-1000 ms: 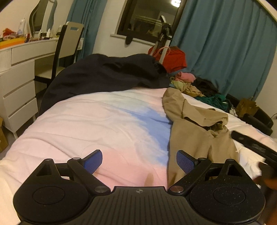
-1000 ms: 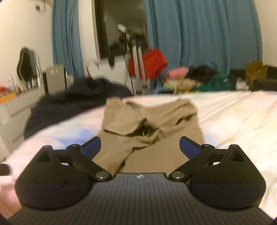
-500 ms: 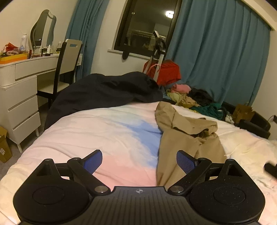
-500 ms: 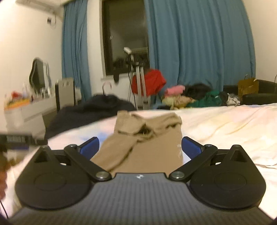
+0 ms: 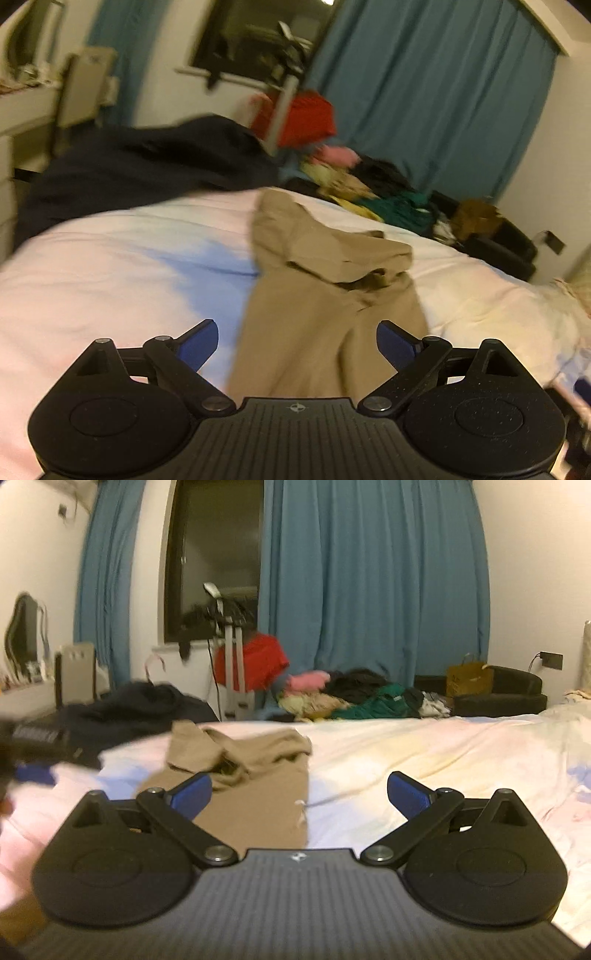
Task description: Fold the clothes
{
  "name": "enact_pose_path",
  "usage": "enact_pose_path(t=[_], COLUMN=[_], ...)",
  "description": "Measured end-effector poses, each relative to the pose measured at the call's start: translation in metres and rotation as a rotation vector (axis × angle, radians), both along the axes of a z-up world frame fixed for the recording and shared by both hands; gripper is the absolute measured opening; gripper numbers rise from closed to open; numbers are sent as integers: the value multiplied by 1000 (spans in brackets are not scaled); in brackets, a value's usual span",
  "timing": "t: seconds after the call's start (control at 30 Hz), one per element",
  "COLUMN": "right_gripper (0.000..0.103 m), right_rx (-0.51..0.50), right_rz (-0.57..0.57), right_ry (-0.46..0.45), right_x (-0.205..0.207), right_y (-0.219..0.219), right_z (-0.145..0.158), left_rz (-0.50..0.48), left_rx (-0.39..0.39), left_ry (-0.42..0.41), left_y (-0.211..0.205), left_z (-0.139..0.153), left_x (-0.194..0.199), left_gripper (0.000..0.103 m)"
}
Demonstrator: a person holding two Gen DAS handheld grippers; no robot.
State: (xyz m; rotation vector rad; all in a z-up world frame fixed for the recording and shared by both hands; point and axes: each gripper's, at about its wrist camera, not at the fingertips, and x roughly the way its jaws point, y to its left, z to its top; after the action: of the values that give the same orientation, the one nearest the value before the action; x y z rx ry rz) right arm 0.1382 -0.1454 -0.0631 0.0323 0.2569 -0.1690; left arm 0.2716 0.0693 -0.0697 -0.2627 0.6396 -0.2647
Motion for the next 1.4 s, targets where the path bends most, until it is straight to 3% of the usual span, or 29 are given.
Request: enact_pose_path(t=[0.1,0.33,0.4,0.5,0.7,1.03,1.23,1.4], right_gripper=[103,103,103,103,103,103,103,103], right_rx=[35,184,188,194,227,276,277,285], right_rz=[12,29,26,23,31,23,21,19], right_ry=[1,-1,11,30,41,50,47,47], right_x=[11,33,42,55,65,62,60,59], right_y=[-11,-49,-52,-56,-57,-62,-63,-65], right_z=[-8,-36,-45,-58,-67,-68,-68,-68], left_rz=[-21,69,76,51,-22,-101,-121,-108], left_rx=[-30,-47,-63,-81,-9,233,179,191], left_ry=[24,121,159,135,139,178,128,168], left_y=[-17,-35,-36,-35,-37,-62,-65,-70], left_z=[-15,-58,-69,-75,-69,-27,-18,-30], left_x=[52,154,170,178,194,197,192,196], left_gripper=[87,70,54,41,15,15,25,28])
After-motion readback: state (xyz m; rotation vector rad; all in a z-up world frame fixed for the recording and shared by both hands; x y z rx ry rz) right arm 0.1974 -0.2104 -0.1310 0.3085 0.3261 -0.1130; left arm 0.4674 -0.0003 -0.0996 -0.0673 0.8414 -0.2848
